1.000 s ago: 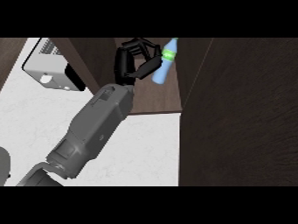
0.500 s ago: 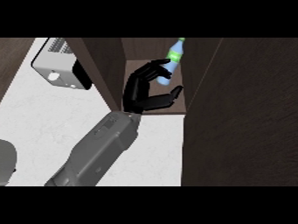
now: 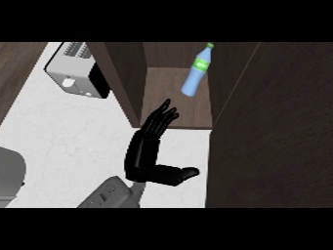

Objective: Pick up the bottled water, place it into the cabinet and close the cabinet

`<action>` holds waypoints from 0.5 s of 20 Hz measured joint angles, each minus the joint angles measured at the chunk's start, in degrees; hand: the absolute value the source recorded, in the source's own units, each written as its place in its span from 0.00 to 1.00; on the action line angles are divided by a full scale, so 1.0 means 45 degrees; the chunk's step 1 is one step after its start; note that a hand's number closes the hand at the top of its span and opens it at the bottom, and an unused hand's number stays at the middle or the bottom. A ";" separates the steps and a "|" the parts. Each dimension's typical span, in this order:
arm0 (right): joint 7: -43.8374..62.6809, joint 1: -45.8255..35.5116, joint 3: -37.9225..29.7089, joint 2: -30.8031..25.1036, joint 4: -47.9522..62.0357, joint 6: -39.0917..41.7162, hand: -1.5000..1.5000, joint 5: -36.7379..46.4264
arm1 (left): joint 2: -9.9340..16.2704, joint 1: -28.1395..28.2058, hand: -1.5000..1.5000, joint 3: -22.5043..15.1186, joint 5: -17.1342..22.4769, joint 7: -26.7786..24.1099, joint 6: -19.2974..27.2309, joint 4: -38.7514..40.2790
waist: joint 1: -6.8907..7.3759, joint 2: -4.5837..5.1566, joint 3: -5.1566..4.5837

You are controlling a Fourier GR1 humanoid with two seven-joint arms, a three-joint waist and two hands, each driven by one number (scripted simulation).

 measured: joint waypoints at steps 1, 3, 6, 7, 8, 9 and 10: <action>-0.0004 0.0000 0.0027 -0.0020 0.0006 -0.0064 0.00 0.0025 | 0.0361 0.0620 0.00 -0.0122 -0.0064 -0.0121 0.0016 -0.0511 | 0.0029 0.0008 0.0000; -0.0045 0.0006 0.0176 -0.0127 -0.0005 -0.0146 0.00 0.0100 | 0.0910 0.1699 0.00 -0.0303 -0.0179 -0.0297 0.0251 -0.1507 | 0.0043 0.0015 -0.0004; 0.0000 -0.0114 0.0204 -0.0778 0.0005 0.0186 1.00 0.0210 | 0.1967 0.3163 0.00 -0.0333 -0.0094 -0.0524 0.0082 -0.3016 | 0.0137 0.0031 -0.0009; 0.0116 -0.0229 0.0277 -0.1062 0.0005 0.0349 1.00 0.0261 | 0.2241 0.3580 0.00 -0.0416 -0.0125 -0.0668 -0.0041 -0.3357 | 0.0194 0.0043 -0.0017; 0.0144 -0.0388 0.0337 -0.1355 0.0028 0.0547 1.00 0.0366 | 0.2532 0.3999 0.00 -0.0452 -0.0123 -0.0853 -0.0247 -0.3596 | 0.0213 0.0046 -0.0023; 0.0151 -0.0528 0.0392 -0.1662 0.0033 0.0746 1.00 0.0462 | 0.2900 0.4310 0.00 -0.0392 -0.0087 -0.0958 -0.0453 -0.3890 | 0.0228 0.0034 -0.0031; 0.0147 -0.0764 0.0412 -0.1937 0.0033 0.0923 1.00 0.0551 | 0.3247 0.4633 0.00 -0.0350 -0.0056 -0.1108 -0.0712 -0.4086 | 0.0278 0.0025 -0.0041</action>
